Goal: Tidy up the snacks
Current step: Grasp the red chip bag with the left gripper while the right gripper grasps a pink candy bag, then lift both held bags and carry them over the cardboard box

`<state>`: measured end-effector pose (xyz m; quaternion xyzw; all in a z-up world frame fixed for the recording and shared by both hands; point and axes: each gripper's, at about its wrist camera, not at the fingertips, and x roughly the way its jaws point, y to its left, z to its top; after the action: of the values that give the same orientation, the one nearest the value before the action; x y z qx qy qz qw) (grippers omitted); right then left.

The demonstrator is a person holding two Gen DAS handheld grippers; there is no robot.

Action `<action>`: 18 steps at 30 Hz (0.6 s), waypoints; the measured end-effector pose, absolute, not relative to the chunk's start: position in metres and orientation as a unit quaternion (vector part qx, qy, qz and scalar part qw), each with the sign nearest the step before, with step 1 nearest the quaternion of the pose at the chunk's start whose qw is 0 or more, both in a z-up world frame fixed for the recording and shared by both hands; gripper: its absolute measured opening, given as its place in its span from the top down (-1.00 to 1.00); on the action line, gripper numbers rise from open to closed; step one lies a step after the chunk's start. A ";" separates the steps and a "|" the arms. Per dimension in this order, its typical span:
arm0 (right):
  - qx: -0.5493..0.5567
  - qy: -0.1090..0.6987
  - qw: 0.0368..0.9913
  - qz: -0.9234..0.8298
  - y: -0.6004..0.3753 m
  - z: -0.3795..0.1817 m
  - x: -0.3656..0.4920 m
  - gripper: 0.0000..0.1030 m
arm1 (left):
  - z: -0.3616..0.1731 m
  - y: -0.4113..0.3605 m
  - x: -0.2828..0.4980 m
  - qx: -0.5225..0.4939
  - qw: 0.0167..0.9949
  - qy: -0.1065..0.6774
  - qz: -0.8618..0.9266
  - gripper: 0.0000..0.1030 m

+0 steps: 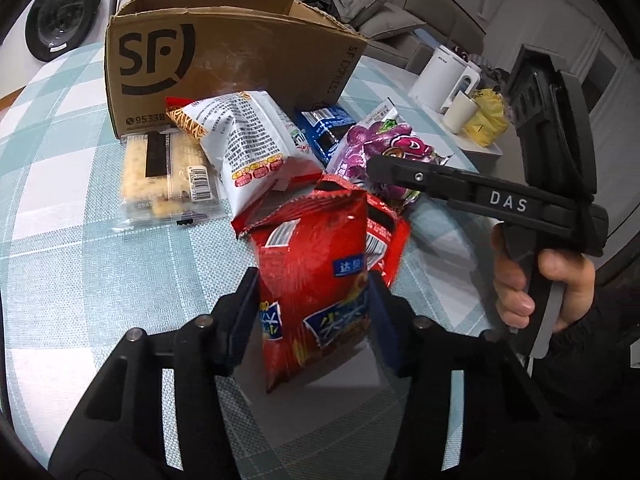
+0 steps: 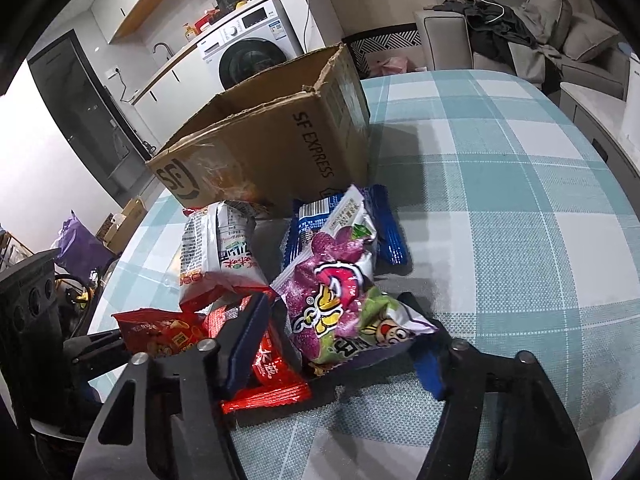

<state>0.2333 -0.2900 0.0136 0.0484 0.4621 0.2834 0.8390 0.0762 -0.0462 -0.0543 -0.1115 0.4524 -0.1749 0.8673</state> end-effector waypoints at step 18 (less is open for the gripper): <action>0.068 0.432 0.855 0.279 -0.304 0.024 0.227 0.45 | -0.040 -0.030 0.066 -0.131 0.884 0.418 -0.162 0.21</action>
<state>0.2269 -0.3036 0.0238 0.0681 0.4324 0.2794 0.8546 0.0664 -0.0296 -0.0398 -0.1306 0.4178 -0.1618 0.8844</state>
